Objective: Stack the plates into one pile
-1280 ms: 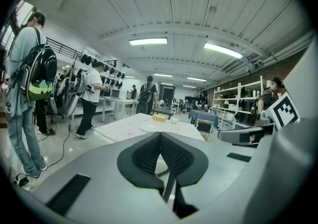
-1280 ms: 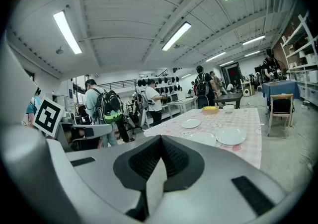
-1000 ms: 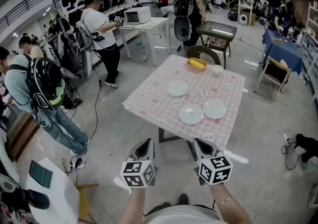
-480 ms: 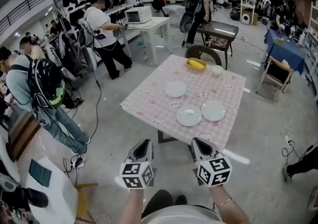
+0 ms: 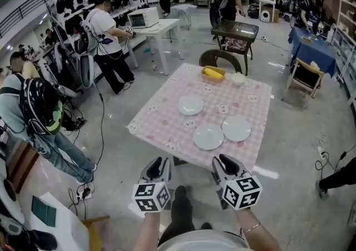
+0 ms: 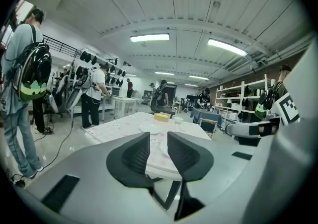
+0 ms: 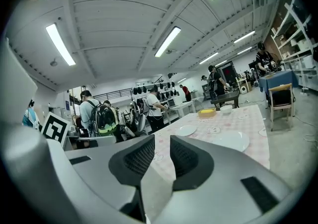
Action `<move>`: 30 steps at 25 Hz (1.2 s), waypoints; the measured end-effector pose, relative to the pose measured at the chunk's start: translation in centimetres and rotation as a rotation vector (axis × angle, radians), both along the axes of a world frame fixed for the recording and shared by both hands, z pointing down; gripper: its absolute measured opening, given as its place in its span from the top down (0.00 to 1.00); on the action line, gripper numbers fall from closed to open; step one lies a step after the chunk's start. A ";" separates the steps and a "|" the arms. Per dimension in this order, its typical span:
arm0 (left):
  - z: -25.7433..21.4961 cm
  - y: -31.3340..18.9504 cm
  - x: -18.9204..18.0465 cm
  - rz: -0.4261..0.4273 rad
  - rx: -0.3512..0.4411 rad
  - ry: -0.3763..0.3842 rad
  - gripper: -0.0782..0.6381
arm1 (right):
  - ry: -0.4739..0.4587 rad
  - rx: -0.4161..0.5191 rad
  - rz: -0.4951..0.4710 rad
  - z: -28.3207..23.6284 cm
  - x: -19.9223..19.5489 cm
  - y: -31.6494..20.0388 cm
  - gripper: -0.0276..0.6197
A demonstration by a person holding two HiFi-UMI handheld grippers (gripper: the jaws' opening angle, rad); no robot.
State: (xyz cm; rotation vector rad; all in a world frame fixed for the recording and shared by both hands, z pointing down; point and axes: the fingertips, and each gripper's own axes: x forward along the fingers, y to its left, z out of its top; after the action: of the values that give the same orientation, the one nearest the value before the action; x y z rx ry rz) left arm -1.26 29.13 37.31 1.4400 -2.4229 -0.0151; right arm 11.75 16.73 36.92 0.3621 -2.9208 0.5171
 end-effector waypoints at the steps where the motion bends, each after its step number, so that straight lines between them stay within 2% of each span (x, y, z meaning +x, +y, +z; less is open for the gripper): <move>1: 0.1 -0.6 -1.1 0.015 -0.001 0.002 0.75 | 0.003 -0.001 0.014 0.1 -0.9 -0.4 0.83; 6: -0.3 -5.9 -7.7 0.102 -0.005 -0.007 0.73 | 0.007 -0.009 0.102 -0.4 -6.3 -4.5 0.81; 14: 1.2 -15.7 -17.2 0.271 0.009 0.000 0.73 | 0.001 -0.025 0.357 1.1 -11.6 -13.2 0.81; 18: 0.9 -20.3 -20.8 0.354 0.021 0.011 0.73 | 0.020 -0.035 0.487 1.3 -12.7 -16.7 0.81; 23: 0.3 -23.9 -21.8 0.452 0.022 0.029 0.73 | 0.044 -0.049 0.613 0.7 -11.7 -17.9 0.81; 30: 3.5 -28.0 -19.4 0.554 -0.008 0.077 0.73 | 0.085 -0.092 0.742 4.0 -8.2 -19.7 0.81</move>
State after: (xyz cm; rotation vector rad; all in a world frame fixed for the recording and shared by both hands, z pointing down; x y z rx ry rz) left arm -20.68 1.09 40.81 2.0114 -1.8878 0.0646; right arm 3.56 -2.96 40.96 1.4249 -2.5857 0.6898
